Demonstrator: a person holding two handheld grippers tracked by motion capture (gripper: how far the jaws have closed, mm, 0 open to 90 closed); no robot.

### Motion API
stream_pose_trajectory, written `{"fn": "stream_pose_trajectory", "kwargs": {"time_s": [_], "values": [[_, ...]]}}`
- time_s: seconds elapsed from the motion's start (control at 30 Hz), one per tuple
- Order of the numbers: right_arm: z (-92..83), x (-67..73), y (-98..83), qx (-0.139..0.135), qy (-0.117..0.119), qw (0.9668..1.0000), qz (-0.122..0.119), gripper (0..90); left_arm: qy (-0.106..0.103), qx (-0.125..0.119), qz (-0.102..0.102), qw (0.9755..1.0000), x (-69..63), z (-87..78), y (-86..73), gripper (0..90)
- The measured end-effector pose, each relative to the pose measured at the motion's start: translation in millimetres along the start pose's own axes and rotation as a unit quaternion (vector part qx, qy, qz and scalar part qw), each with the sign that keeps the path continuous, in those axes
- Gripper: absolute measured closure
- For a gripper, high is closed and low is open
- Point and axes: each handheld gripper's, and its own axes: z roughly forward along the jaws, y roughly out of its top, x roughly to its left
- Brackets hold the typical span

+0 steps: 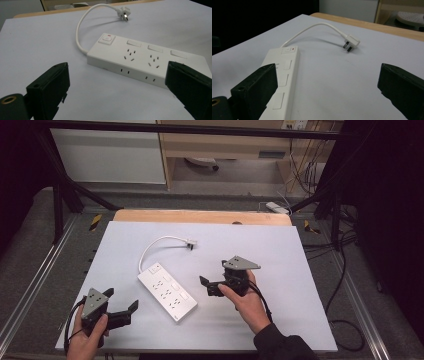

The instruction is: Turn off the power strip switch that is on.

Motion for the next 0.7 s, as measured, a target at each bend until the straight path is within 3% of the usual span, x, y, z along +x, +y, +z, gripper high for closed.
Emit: {"fn": "stream_pose_trajectory", "kwargs": {"time_s": [0.7], "values": [[-50.0,-46.7,11.0,-0.046,-0.052,0.9974,0.021,3.7,0.000,0.001,0.000,1.0000,0.0,-0.1,-0.2,5.6]]}}
